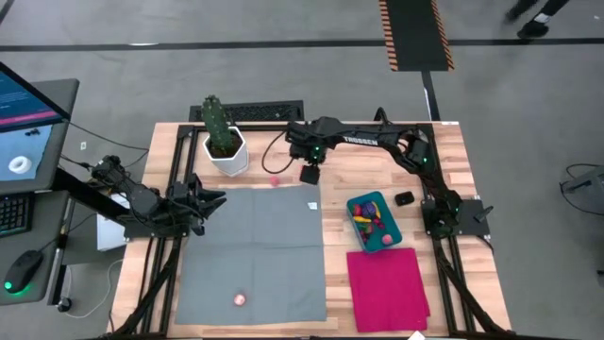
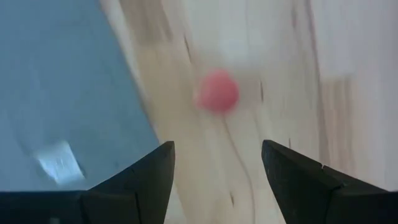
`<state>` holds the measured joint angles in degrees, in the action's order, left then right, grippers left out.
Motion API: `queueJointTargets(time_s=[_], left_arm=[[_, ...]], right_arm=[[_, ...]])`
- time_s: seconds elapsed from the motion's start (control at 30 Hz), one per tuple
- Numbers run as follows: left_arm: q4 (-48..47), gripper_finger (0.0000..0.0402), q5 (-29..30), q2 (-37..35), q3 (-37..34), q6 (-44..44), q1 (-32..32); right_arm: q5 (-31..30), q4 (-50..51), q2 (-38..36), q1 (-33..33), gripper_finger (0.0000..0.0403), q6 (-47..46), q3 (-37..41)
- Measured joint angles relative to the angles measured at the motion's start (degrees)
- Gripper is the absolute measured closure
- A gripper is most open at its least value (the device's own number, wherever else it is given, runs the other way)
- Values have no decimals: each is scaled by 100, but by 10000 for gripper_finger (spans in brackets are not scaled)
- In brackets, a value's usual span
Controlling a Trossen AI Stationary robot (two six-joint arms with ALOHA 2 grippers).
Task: Pick and placing Produce into tupperware
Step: Put the pink peach into the blue bin
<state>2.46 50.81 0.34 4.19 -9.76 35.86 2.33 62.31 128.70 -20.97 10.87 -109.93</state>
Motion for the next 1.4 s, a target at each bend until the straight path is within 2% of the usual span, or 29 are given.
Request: queueJointTargets(time_s=[0.07,0.17,0.4,0.47,0.63,0.97,1.23,1.4], left_arm=[[0,315,1,0,0,2,0],[-11,315,-1,0,0,2,0],[-123,315,-209,2,0,-2,0],[-172,315,-243,2,0,-43,0],[-199,315,-249,2,0,-151,0],[-184,315,-249,2,0,-174,0],[-181,315,-438,2,0,-321,2],[-188,315,-526,2,0,-328,0]], right_arm=[[70,-190,4,66,138,-225,-115],[600,-446,0,83,138,-786,-305],[1469,-1273,4,168,138,-1788,-304],[1546,-1514,4,261,138,-2097,-304],[1105,-1722,4,474,138,-2813,-304],[1120,-2473,4,1096,138,-2797,-304],[999,-2366,4,1412,138,-2818,-302],[330,-2359,4,1771,138,-2407,-302]])
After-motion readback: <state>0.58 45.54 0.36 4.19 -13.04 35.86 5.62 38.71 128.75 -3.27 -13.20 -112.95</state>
